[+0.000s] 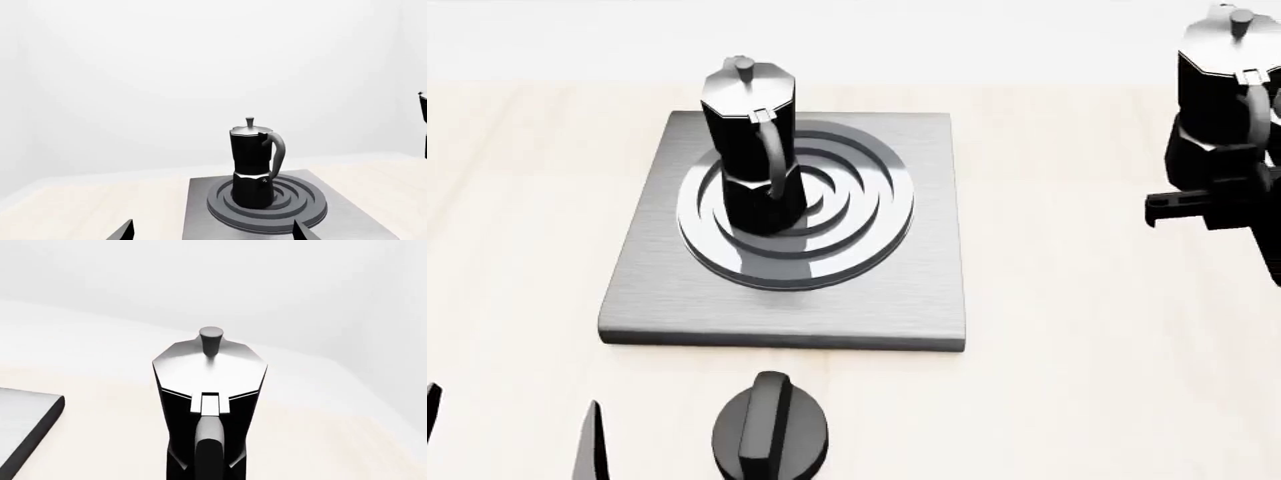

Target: Put both moka pots on the stove.

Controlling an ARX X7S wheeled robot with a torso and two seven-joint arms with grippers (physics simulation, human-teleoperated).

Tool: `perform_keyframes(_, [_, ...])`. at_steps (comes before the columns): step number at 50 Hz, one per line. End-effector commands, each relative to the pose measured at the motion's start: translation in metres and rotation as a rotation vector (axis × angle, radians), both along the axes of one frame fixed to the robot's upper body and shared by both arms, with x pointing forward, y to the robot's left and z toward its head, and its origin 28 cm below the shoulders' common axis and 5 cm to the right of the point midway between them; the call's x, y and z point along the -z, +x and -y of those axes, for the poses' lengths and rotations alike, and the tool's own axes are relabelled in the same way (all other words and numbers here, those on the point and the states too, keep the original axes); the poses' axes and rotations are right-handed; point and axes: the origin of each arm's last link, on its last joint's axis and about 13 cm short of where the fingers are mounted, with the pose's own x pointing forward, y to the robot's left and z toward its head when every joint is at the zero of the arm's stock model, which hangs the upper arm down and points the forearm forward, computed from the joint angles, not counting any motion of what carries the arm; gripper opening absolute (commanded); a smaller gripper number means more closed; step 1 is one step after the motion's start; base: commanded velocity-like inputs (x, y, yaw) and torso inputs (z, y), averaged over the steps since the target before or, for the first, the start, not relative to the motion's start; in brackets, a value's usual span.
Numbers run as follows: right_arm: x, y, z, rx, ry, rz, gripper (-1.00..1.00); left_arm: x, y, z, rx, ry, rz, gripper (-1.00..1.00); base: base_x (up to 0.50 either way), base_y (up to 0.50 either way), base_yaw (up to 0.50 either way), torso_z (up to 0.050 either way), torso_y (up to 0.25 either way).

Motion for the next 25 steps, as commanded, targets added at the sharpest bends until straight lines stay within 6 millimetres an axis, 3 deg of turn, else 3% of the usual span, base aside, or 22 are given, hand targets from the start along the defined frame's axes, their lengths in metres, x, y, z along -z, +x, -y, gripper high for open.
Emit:
perform_keyframes(1, [-0.014, 0.009, -0.018, -0.122, -0.016, 0.034, -1.0, 0.0, -0.002, -0.001, 0.0, -0.005, 0.001, 1.0, 0.0, 0.0, 0.0, 0.0, 0.0])
perform_keyframes(25, [-0.026, 0.021, -0.048, -0.366, 0.054, 0.062, -1.0, 0.0, -0.006, -0.004, -0.009, -0.011, 0.005, 1.0, 0.0, 0.0, 0.0, 0.0, 0.001])
